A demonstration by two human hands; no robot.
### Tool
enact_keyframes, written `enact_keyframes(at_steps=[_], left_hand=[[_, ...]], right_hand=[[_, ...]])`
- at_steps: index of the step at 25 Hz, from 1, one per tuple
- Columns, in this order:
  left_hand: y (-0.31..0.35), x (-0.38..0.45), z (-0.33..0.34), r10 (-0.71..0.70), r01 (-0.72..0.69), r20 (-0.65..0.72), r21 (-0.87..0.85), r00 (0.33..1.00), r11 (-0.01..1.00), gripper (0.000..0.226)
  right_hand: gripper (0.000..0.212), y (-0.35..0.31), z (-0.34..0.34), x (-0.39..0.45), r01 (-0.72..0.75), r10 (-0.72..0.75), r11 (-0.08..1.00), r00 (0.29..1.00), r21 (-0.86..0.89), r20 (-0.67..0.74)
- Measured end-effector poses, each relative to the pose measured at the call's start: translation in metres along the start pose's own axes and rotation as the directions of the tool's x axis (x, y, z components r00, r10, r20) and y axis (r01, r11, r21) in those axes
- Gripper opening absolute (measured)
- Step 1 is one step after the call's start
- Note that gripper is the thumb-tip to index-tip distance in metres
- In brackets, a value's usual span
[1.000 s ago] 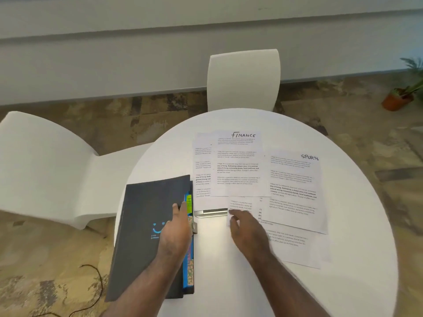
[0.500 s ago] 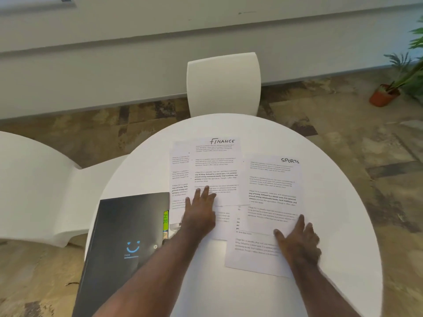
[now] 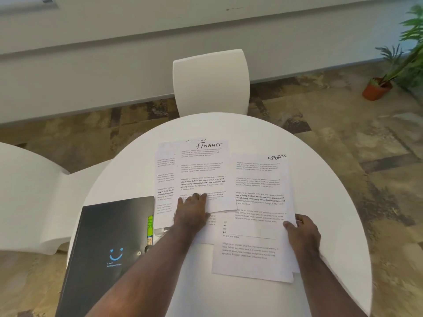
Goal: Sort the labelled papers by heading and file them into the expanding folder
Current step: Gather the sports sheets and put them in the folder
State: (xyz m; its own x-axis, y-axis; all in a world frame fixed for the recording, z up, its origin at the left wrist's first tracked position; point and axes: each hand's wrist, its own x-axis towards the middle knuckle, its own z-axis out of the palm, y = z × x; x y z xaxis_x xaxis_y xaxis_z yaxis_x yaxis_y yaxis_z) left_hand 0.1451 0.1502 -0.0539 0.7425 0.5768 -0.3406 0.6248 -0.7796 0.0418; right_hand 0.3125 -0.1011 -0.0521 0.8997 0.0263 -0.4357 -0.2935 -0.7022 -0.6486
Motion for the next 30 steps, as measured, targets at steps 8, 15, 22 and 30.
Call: enact_keyframes(at_steps=[8,15,22,30], left_hand=[[-0.007,-0.009,-0.002,0.022,-0.023,-0.016,-0.056,1.0,0.998,0.066],[0.05,-0.07,0.002,0.005,-0.114,-0.224,-0.474,0.975,0.873,0.042],[0.079,-0.08,0.002,-0.18,0.141,0.069,-0.893,0.981,0.428,0.058],[0.004,-0.076,-0.001,-0.177,0.349,0.371,-0.926,0.912,-0.144,0.019]], right_hand=[[0.016,0.046,-0.033,-0.003,0.001,-0.002,0.986,1.0,0.169,0.004],[0.022,0.081,-0.045,-0.019,-0.036,0.025,0.945,0.999,0.325,0.038],[0.015,0.085,-0.057,-0.039,-0.062,-0.001,0.93,0.985,0.362,0.171],[0.022,0.051,-0.036,-0.057,0.056,-0.089,0.989,0.961,0.134,0.26]])
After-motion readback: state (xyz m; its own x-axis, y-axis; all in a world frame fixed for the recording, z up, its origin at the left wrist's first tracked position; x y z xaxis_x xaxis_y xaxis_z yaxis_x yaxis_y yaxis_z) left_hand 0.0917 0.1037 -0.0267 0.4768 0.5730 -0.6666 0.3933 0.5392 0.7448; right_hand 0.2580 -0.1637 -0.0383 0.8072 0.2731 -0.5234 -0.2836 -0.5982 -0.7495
